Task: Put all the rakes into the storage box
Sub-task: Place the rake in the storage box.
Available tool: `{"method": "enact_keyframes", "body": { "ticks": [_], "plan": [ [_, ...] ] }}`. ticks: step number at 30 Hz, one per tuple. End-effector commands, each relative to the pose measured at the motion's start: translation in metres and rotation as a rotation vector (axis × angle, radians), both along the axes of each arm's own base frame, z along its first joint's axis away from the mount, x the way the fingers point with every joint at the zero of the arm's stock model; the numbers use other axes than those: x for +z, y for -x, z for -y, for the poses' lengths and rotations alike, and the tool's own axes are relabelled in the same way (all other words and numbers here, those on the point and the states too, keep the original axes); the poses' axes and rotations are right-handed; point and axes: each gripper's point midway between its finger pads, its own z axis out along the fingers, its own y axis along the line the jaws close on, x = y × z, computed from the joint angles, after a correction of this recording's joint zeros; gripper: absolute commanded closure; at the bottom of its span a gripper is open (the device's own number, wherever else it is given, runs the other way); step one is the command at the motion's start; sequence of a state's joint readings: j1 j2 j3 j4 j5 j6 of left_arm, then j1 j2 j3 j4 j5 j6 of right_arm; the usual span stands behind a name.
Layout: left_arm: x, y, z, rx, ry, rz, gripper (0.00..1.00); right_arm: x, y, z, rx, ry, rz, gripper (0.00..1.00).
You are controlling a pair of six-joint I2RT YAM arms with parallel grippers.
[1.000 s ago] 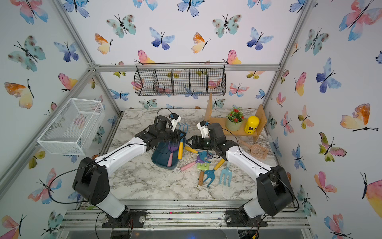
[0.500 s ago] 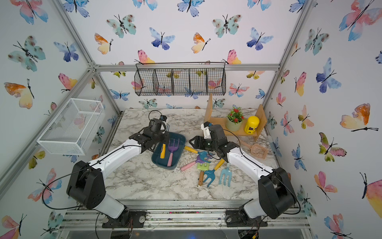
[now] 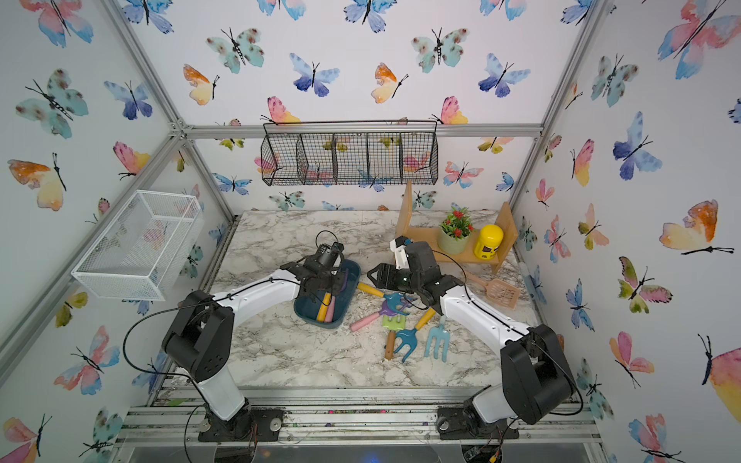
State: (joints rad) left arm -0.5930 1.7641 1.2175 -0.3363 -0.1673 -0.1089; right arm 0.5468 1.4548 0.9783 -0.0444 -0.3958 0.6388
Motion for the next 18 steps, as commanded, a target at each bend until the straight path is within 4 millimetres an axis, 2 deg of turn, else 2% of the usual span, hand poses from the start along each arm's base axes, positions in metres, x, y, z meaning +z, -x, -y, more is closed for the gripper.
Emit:
{"method": "enact_keyframes", "body": {
  "ticks": [1,2,6,8,12,14,18],
  "plan": [
    [-0.002,-0.005,-0.014,0.04,-0.077,0.007,1.0,-0.006,0.003,0.006,-0.024,0.023,-0.008,0.36],
    [-0.003,-0.006,-0.015,0.045,-0.086,0.005,0.95,-0.006,0.003,0.006,-0.024,0.024,-0.009,0.36],
    [-0.005,-0.007,-0.016,0.053,-0.106,0.0,0.63,-0.006,0.003,0.007,-0.024,0.025,-0.009,0.36],
    [-0.005,-0.007,-0.017,0.056,-0.108,-0.002,0.54,-0.005,0.003,0.007,-0.026,0.026,-0.008,0.36],
    [-0.001,-0.008,-0.016,0.057,-0.107,0.003,0.43,-0.004,0.002,0.008,-0.027,0.029,-0.005,0.36],
    [0.002,-0.01,-0.018,0.069,-0.117,0.009,0.42,-0.004,0.002,0.008,-0.031,0.033,-0.004,0.36],
    [0.025,-0.015,-0.014,0.081,-0.079,0.042,0.41,-0.006,0.001,0.011,-0.043,0.05,-0.004,0.36]
  ]
}}
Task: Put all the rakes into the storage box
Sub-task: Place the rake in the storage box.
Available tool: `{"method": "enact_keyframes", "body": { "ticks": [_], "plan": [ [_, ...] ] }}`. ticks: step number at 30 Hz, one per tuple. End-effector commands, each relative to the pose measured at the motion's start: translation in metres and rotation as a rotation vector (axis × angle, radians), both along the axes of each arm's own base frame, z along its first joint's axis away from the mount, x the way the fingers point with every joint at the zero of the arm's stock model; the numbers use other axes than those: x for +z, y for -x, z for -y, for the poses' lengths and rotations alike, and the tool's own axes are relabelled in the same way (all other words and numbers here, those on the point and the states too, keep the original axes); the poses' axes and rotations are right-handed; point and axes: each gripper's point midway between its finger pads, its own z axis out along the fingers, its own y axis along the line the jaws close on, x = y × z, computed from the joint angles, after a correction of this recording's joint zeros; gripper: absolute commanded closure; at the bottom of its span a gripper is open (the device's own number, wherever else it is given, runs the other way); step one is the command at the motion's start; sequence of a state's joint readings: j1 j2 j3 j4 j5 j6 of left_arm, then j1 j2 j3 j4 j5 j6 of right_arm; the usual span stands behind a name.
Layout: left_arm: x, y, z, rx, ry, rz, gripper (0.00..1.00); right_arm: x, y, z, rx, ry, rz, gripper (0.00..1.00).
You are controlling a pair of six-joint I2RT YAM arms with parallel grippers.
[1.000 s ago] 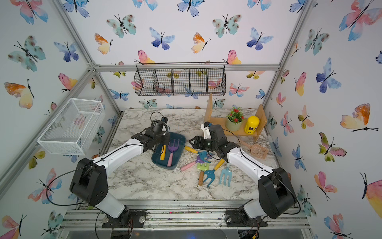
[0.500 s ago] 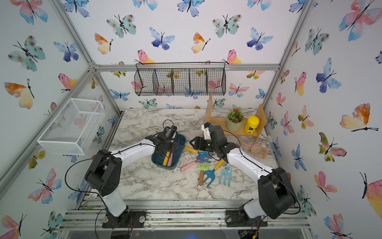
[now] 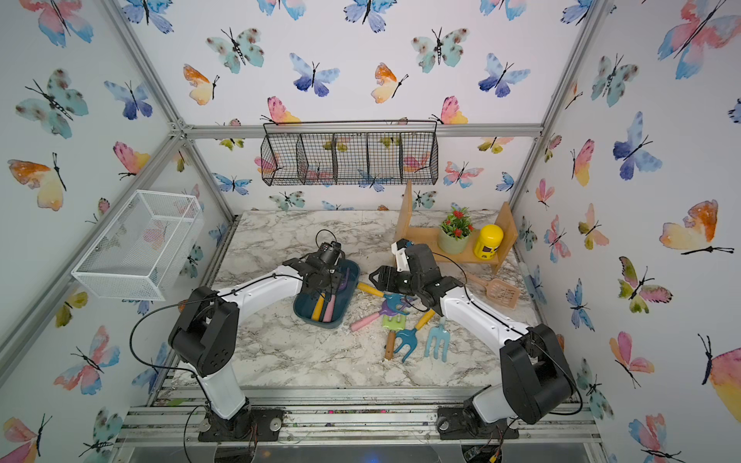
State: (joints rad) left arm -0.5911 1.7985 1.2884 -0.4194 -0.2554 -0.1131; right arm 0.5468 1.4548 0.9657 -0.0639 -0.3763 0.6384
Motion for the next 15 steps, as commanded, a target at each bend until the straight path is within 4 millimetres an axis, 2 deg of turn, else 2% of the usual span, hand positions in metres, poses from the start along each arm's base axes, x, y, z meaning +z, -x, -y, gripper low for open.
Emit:
{"method": "enact_keyframes", "body": {
  "ticks": [1,6,8,13,15],
  "plan": [
    [0.029,-0.007,0.002,0.025,0.026,0.053,0.41,0.003,-0.002,0.007,-0.032,0.029,0.017,0.36],
    [0.072,-0.004,0.031,-0.058,0.243,0.122,0.4,-0.011,-0.009,0.027,-0.12,0.097,-0.013,0.35],
    [0.083,-0.001,0.043,-0.093,0.325,0.135,0.39,-0.021,-0.01,0.035,-0.152,0.127,-0.042,0.35],
    [0.09,0.003,0.049,-0.103,0.394,0.151,0.38,-0.058,-0.002,0.059,-0.205,0.288,-0.158,0.35],
    [0.088,0.003,0.047,-0.096,0.387,0.152,0.37,-0.073,0.002,0.081,-0.291,0.368,-0.209,0.35]
  ]
}}
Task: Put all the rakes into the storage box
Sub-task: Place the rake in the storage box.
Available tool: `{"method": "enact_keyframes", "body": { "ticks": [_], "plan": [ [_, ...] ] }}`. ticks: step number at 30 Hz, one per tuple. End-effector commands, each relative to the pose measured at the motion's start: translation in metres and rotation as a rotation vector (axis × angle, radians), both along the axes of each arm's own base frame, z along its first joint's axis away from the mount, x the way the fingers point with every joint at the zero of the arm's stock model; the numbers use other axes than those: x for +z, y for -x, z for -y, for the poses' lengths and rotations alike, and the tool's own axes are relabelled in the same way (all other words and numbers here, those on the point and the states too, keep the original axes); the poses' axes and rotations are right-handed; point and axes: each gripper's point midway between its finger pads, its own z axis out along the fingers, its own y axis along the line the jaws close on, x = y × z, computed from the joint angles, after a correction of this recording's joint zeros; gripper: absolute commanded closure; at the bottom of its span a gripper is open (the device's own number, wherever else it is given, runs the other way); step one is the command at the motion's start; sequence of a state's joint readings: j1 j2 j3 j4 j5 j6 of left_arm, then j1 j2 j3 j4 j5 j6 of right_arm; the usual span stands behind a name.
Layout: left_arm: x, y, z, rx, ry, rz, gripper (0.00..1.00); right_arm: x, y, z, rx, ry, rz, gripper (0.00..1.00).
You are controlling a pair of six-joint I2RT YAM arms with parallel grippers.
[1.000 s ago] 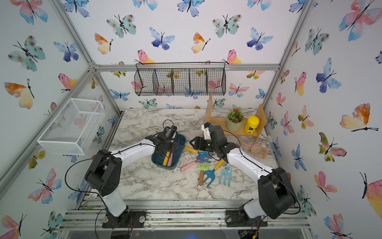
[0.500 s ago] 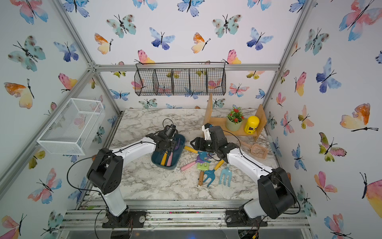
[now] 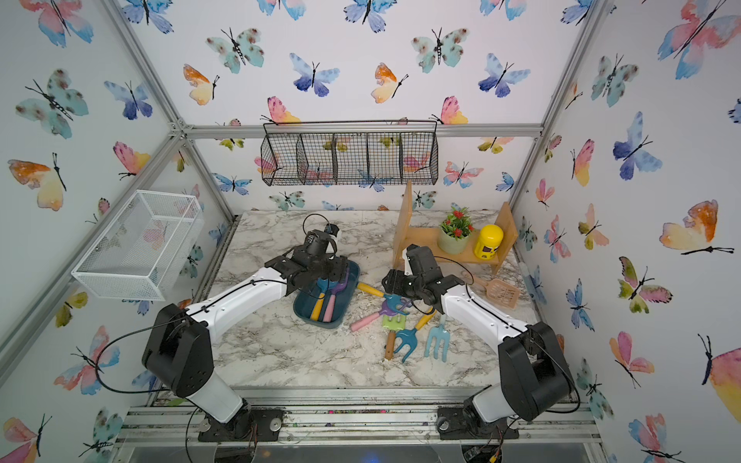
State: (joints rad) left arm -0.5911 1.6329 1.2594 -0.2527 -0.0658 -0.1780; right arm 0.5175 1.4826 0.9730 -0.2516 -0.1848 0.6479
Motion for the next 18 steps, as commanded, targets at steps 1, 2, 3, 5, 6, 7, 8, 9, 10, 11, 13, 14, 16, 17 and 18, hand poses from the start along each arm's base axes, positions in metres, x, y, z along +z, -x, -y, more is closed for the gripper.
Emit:
{"method": "enact_keyframes", "body": {
  "ticks": [1,2,3,5,6,7,8,9,10,11,13,14,16,17,18],
  "plan": [
    [0.004,0.004,0.007,-0.024,0.054,-0.002,0.37,-0.032,0.009,0.046,-0.16,0.19,-0.114,0.35],
    [0.003,0.004,0.007,-0.021,0.053,-0.003,0.37,-0.039,0.012,0.059,-0.211,0.221,-0.14,0.35],
    [0.003,0.003,0.007,-0.019,0.054,-0.003,0.37,-0.044,0.015,0.07,-0.251,0.243,-0.159,0.35],
    [0.003,0.004,0.008,-0.024,0.059,-0.003,0.37,-0.05,0.021,0.09,-0.326,0.261,-0.187,0.35],
    [0.001,0.004,0.008,-0.025,0.056,-0.007,0.37,-0.052,0.023,0.095,-0.345,0.253,-0.193,0.35],
    [0.001,0.004,0.008,-0.025,0.055,-0.009,0.37,-0.053,0.025,0.098,-0.359,0.249,-0.2,0.35],
    [-0.001,0.004,0.008,-0.026,0.051,-0.013,0.37,-0.055,0.028,0.102,-0.369,0.251,-0.206,0.35],
    [-0.003,0.004,0.007,-0.023,0.046,-0.017,0.37,-0.057,0.031,0.106,-0.382,0.261,-0.214,0.35],
    [-0.004,0.004,0.007,-0.022,0.044,-0.019,0.37,-0.058,0.033,0.108,-0.387,0.268,-0.22,0.35],
    [-0.005,0.004,0.007,-0.022,0.041,-0.023,0.37,-0.061,0.037,0.111,-0.39,0.273,-0.229,0.36],
    [-0.007,0.004,0.007,-0.022,0.041,-0.027,0.37,-0.067,0.043,0.111,-0.383,0.271,-0.254,0.36],
    [-0.007,0.004,0.007,-0.022,0.042,-0.029,0.37,-0.071,0.046,0.11,-0.374,0.266,-0.27,0.37],
    [-0.007,0.004,0.007,-0.021,0.044,-0.029,0.37,-0.077,0.051,0.107,-0.355,0.257,-0.294,0.38],
    [-0.008,0.005,0.008,-0.023,0.046,-0.031,0.37,-0.078,0.052,0.106,-0.348,0.255,-0.297,0.38],
    [-0.007,0.005,0.008,-0.024,0.048,-0.031,0.37,-0.077,0.051,0.105,-0.342,0.254,-0.294,0.38]
  ]
}}
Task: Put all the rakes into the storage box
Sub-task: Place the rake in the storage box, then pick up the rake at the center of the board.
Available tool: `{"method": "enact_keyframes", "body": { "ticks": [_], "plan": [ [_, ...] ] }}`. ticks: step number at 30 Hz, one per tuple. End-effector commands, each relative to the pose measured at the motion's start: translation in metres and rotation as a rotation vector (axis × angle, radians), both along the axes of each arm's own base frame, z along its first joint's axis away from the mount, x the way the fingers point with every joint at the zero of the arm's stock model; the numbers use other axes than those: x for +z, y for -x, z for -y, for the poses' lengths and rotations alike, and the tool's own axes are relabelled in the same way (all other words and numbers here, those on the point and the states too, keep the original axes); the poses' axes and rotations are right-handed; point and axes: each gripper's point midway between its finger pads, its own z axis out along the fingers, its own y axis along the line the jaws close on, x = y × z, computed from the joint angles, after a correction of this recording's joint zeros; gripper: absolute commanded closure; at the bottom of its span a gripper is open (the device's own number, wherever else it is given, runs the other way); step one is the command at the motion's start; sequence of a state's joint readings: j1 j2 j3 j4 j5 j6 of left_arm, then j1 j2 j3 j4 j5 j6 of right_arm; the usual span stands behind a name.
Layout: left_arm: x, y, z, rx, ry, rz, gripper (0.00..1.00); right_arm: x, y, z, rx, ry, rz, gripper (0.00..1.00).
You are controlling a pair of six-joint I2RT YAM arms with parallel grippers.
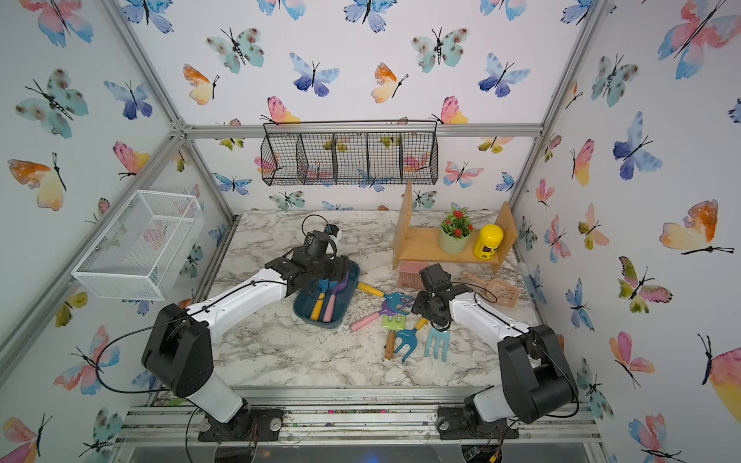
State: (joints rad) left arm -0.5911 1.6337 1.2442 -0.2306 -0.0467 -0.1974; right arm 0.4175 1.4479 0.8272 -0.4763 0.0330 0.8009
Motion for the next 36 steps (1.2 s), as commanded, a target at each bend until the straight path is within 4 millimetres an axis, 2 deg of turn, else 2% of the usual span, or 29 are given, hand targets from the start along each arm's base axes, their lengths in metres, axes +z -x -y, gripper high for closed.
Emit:
{"method": "enact_keyframes", "body": {
  "ticks": [1,8,11,13,17,21,27,32,36],
  "plan": [
    [-0.005,0.004,0.005,-0.021,0.022,-0.023,0.37,-0.002,0.007,0.001,0.005,-0.004,-0.022,0.38],
    [-0.006,0.004,0.005,-0.021,0.02,-0.027,0.37,0.037,-0.016,-0.009,0.053,-0.039,0.121,0.4],
    [-0.005,0.004,0.006,-0.024,0.023,-0.025,0.37,0.053,-0.026,-0.022,0.104,-0.092,0.191,0.41],
    [-0.006,0.004,0.006,-0.025,0.023,-0.027,0.37,0.057,-0.028,-0.033,0.144,-0.141,0.203,0.41],
    [-0.007,0.004,0.006,-0.025,0.022,-0.032,0.37,0.05,-0.023,-0.058,0.227,-0.255,0.15,0.43],
    [-0.009,0.004,0.006,-0.025,0.019,-0.034,0.37,0.039,-0.017,-0.07,0.253,-0.316,0.102,0.45],
    [-0.012,0.003,0.007,-0.028,0.017,-0.043,0.37,0.033,-0.012,-0.068,0.277,-0.295,0.073,0.46],
    [-0.013,0.003,0.008,-0.031,0.018,-0.048,0.37,0.02,0.001,-0.058,0.282,-0.247,0.024,0.47],
    [-0.013,0.003,0.008,-0.031,0.019,-0.047,0.37,0.017,0.007,-0.054,0.283,-0.238,0.017,0.47]
  ]
}}
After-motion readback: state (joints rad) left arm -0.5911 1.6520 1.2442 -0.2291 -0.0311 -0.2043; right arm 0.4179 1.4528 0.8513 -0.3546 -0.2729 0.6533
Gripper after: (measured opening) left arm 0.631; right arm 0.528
